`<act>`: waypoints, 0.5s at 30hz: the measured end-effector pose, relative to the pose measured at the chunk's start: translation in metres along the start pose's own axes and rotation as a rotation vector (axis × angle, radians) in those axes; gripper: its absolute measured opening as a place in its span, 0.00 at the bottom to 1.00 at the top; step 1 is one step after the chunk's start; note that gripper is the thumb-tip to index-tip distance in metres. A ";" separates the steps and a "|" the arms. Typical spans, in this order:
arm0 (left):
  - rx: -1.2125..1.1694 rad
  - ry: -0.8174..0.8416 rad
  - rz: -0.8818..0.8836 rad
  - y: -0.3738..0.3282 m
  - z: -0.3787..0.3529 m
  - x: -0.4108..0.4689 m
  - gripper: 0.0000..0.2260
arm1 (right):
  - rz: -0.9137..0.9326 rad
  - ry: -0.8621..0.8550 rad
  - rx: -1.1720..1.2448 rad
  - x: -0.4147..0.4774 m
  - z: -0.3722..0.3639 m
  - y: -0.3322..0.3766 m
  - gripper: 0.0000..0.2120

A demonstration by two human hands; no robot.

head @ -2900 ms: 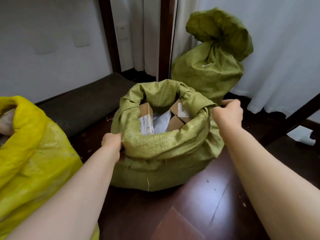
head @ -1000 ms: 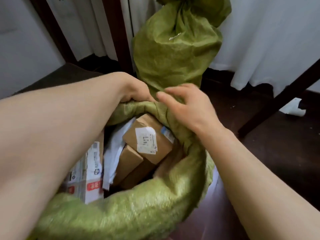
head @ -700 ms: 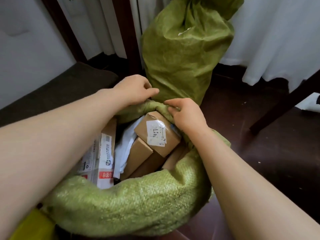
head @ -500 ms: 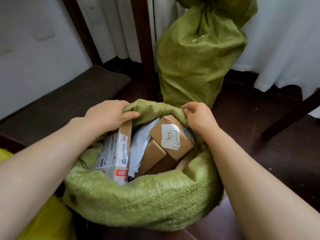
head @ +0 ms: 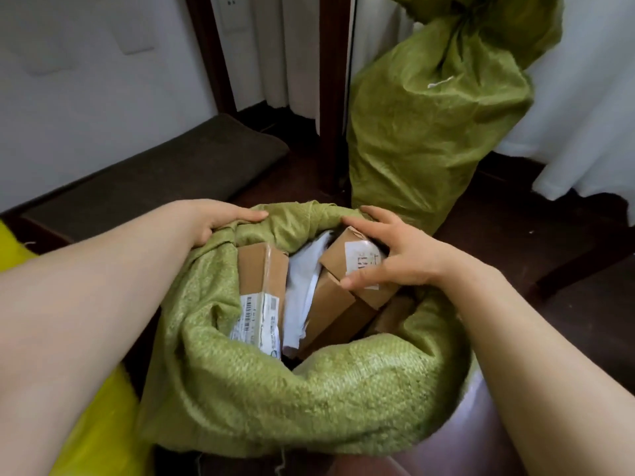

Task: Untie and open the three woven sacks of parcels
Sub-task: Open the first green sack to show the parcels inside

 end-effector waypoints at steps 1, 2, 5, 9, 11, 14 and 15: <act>0.074 -0.218 -0.130 -0.001 0.005 -0.001 0.35 | -0.034 -0.025 -0.014 0.005 -0.003 -0.002 0.48; 0.192 -0.443 -0.303 -0.004 0.008 -0.006 0.31 | -0.055 -0.051 0.002 0.008 -0.004 -0.003 0.47; 0.398 -0.668 -0.830 -0.010 -0.003 -0.050 0.14 | -0.084 -0.056 0.023 0.015 -0.006 -0.004 0.45; 0.766 -0.457 -0.808 0.019 -0.017 -0.075 0.33 | -0.092 -0.059 0.051 0.014 -0.003 0.000 0.43; 0.811 -0.339 -0.633 0.051 -0.008 -0.072 0.43 | -0.069 -0.067 0.085 0.011 -0.001 0.004 0.42; 0.576 -0.195 -0.503 0.091 0.013 -0.067 0.49 | -0.055 -0.081 0.113 0.005 -0.001 0.004 0.40; 0.489 -0.170 -0.454 0.098 0.017 -0.069 0.47 | -0.056 -0.105 0.122 0.003 -0.002 0.003 0.40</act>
Point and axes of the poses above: each hand's wrist, its own x-axis towards the middle knuckle, its own z-axis out of the back of the hand, y = z × x, the point moved 3 cm from there along x, towards the middle knuckle, and after that the axes turned 4 degrees about -z, right-handed, at the moved point
